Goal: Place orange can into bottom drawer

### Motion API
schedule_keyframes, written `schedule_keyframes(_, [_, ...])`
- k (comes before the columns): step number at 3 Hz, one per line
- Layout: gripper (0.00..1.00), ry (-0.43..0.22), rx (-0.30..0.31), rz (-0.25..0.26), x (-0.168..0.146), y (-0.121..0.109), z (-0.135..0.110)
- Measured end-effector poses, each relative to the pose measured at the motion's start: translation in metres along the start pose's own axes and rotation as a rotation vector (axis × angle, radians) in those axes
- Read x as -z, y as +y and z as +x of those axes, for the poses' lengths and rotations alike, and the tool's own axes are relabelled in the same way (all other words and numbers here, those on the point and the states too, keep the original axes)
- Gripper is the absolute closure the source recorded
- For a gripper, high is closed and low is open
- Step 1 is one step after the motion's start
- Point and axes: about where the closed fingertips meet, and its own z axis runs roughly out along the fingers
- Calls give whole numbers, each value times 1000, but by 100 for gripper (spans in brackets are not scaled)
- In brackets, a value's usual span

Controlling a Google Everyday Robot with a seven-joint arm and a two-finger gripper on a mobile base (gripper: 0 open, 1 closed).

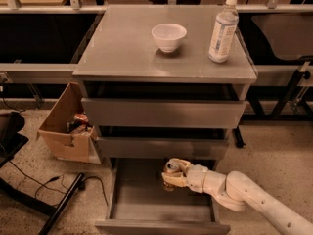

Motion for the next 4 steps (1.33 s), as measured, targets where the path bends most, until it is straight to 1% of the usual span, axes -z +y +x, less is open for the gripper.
schedule_keyframes(1, [100,44,-5,-51,-20,-13,56])
schedule_keyframes(2, [100,48,55,-47,-39,-36,106])
schedule_keyframes(3, [100,3,106,-51,-67,-50,146])
schedule_keyframes(4, [100,-59,105,-66,-90,-58,181])
